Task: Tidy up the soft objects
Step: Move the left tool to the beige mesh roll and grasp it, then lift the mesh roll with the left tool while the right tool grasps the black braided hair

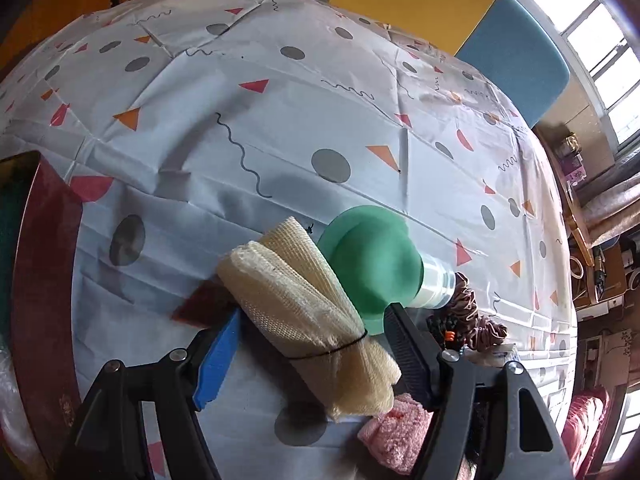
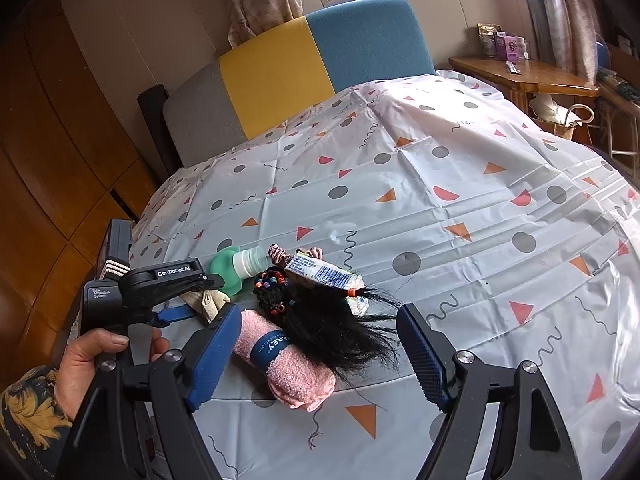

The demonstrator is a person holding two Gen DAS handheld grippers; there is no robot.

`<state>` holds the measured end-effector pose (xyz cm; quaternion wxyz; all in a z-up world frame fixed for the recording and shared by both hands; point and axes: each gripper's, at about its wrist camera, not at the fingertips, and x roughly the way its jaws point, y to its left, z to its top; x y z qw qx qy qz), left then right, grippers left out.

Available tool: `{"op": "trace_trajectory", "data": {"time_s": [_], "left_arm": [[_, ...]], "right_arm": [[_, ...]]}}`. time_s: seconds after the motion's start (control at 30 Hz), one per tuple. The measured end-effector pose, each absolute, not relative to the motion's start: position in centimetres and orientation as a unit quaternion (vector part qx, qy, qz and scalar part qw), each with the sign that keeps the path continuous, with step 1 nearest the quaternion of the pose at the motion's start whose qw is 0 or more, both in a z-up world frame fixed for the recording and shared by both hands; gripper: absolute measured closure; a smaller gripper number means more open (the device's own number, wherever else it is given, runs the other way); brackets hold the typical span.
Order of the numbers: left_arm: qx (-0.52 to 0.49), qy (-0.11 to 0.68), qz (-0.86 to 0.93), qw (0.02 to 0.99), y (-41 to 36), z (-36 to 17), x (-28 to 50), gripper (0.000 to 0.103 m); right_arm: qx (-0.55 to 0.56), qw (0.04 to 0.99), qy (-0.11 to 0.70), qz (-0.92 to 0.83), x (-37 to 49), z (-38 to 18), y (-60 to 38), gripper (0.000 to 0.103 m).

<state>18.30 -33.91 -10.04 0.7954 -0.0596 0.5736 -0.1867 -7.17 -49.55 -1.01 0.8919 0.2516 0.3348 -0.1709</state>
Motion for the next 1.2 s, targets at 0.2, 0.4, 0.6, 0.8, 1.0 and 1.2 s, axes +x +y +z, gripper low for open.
{"op": "trace_trajectory", "data": {"time_s": [0.2,0.4,0.6,0.8,1.0,1.2], "left_arm": [[0.000,0.562,-0.218,0.798,-33.9,-9.1,16.1,0.051],[0.111,0.553,-0.270,0.780,-32.8,-7.8,10.0,0.053],[0.194,0.550,-0.316,0.748,-31.3,-8.0,3.0,0.053],[0.222,0.512,-0.310,0.770,-30.9,-9.5,-0.2,0.052],[0.228,0.477,-0.304,0.793,-31.2,-9.6,-0.7,0.051],[0.205,0.471,-0.310,0.800,-30.3,-9.5,-1.1,0.051]], "right_arm": [[0.246,0.890,0.341,-0.178,-7.2,-1.4,-49.9,0.025],[0.265,0.882,0.332,-0.203,-8.3,-1.5,-51.5,0.027],[0.275,0.879,0.329,-0.207,-8.6,-1.4,-52.1,0.031],[0.271,0.887,0.328,-0.181,-8.4,-1.2,-51.3,0.034],[0.277,0.883,0.340,-0.165,-8.1,-2.0,-51.5,0.044],[0.231,0.891,0.374,-0.112,-6.2,-2.9,-49.0,0.060]]}}
